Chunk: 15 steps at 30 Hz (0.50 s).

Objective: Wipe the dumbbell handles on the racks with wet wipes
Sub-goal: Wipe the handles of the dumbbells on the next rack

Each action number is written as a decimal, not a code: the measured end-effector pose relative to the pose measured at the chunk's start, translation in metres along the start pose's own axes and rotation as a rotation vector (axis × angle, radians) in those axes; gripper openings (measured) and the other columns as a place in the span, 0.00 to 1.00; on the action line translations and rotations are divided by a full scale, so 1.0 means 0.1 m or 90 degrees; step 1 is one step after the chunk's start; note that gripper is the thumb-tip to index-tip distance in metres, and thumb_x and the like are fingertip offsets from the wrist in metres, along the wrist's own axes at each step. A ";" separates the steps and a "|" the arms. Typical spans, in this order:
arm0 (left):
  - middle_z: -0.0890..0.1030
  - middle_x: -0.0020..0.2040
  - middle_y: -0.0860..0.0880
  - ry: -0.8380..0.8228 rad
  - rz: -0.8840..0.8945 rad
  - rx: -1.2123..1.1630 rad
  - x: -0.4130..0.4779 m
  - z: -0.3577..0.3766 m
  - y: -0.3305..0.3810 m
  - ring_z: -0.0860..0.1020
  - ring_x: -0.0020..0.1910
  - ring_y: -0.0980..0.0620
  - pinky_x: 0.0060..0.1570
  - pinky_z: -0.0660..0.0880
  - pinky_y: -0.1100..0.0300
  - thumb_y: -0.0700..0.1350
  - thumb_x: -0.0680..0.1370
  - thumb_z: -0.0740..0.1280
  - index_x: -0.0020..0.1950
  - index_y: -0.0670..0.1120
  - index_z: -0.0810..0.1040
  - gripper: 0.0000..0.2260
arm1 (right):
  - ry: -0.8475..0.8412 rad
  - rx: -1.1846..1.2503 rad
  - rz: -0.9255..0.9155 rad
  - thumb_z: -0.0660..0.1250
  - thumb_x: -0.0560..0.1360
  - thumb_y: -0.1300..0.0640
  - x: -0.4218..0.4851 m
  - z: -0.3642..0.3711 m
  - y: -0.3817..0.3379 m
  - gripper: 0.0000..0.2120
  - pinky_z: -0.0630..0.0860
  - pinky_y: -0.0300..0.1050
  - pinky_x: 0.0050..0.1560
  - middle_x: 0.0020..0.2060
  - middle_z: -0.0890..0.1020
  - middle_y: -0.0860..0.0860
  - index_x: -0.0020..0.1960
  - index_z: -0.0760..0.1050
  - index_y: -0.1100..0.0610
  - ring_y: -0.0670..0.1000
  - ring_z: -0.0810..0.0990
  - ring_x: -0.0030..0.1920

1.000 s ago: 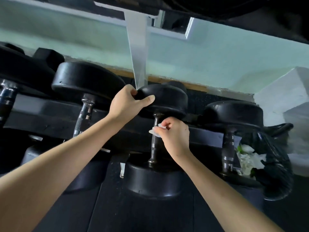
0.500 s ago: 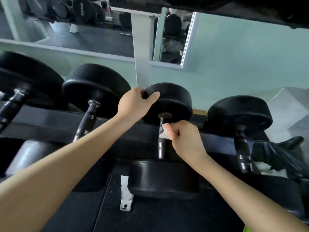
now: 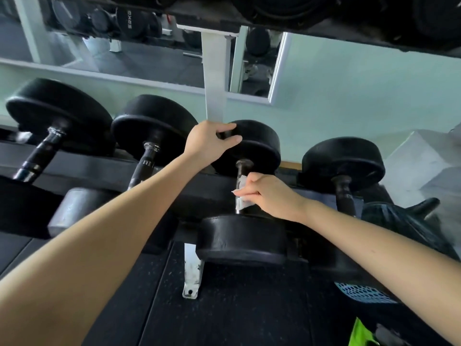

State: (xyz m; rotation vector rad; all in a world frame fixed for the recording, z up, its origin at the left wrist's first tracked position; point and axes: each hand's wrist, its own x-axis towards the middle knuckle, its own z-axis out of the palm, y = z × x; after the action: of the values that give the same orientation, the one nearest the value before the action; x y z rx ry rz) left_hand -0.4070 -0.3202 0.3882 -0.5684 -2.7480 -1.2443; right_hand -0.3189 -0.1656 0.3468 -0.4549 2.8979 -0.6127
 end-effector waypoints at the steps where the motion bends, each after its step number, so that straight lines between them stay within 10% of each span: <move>1: 0.81 0.59 0.52 0.003 -0.001 0.000 0.00 0.01 -0.01 0.77 0.56 0.52 0.50 0.71 0.64 0.52 0.75 0.69 0.64 0.51 0.77 0.18 | 0.012 -0.015 -0.016 0.58 0.81 0.58 0.04 -0.04 -0.01 0.13 0.64 0.29 0.49 0.42 0.71 0.45 0.58 0.80 0.57 0.45 0.71 0.46; 5: 0.80 0.59 0.53 0.032 -0.003 -0.024 -0.01 0.04 -0.01 0.77 0.57 0.54 0.50 0.70 0.64 0.51 0.75 0.69 0.64 0.51 0.78 0.17 | 0.077 -0.054 -0.012 0.55 0.76 0.55 0.28 -0.08 -0.03 0.12 0.65 0.39 0.45 0.44 0.79 0.53 0.34 0.67 0.54 0.52 0.73 0.47; 11: 0.79 0.60 0.54 0.052 -0.002 -0.047 0.01 0.07 -0.03 0.75 0.58 0.55 0.51 0.70 0.64 0.51 0.74 0.70 0.61 0.51 0.79 0.16 | 0.024 0.076 -0.015 0.60 0.80 0.57 -0.06 0.01 0.04 0.12 0.64 0.25 0.49 0.37 0.69 0.39 0.58 0.80 0.55 0.35 0.71 0.42; 15: 0.78 0.60 0.54 0.056 -0.002 -0.058 0.03 0.10 -0.06 0.74 0.57 0.56 0.53 0.71 0.62 0.51 0.74 0.70 0.61 0.52 0.79 0.16 | 0.115 0.130 -0.012 0.63 0.78 0.60 0.20 -0.03 0.05 0.12 0.65 0.29 0.46 0.34 0.74 0.41 0.41 0.83 0.55 0.35 0.75 0.39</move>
State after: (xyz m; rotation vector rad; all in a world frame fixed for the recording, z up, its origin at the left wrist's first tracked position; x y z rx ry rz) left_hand -0.4115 -0.3158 0.3780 -0.5038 -2.6338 -1.3672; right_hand -0.3399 -0.1670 0.3457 -0.4188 2.9549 -0.9896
